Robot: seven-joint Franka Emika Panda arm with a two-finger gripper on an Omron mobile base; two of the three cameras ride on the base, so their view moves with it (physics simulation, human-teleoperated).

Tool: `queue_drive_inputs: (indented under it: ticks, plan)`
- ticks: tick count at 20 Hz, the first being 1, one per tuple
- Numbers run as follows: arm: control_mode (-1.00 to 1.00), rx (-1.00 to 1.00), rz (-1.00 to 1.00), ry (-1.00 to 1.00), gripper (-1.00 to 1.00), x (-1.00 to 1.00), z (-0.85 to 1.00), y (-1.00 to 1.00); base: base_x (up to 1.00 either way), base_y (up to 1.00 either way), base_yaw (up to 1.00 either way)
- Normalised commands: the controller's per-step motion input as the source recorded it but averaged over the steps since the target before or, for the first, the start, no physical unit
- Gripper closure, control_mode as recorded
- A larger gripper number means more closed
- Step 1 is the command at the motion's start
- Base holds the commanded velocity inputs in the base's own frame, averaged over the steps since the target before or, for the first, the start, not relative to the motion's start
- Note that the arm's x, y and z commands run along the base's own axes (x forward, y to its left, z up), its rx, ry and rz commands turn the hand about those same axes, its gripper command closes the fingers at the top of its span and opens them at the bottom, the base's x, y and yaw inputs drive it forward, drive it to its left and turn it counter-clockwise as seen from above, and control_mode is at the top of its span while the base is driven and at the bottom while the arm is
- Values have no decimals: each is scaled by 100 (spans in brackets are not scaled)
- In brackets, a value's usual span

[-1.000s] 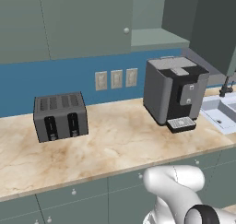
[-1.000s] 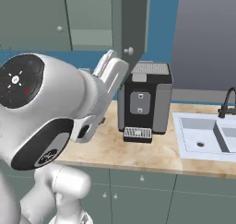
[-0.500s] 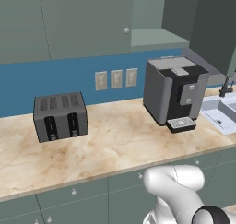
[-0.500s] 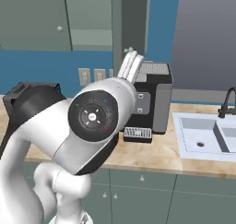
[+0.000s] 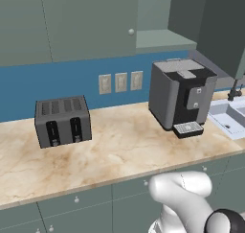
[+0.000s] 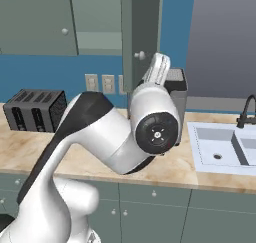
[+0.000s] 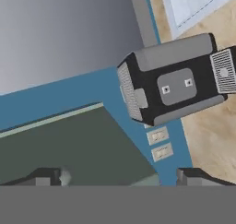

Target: Close all open cabinet doors.

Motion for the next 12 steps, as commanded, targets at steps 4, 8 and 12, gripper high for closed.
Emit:
queue_drive_inputs:
  ticks: [4, 8, 12]
  plan:
    - [-100, 0, 15, -1, -100, 62, 0, -24, 0, 0, 0]
    - [-100, 0, 16, -4, -100, 57, 0, -28, 0, 0, 0]
    - [-100, 0, 15, -14, -100, 46, 1, -19, 0, 0, 0]
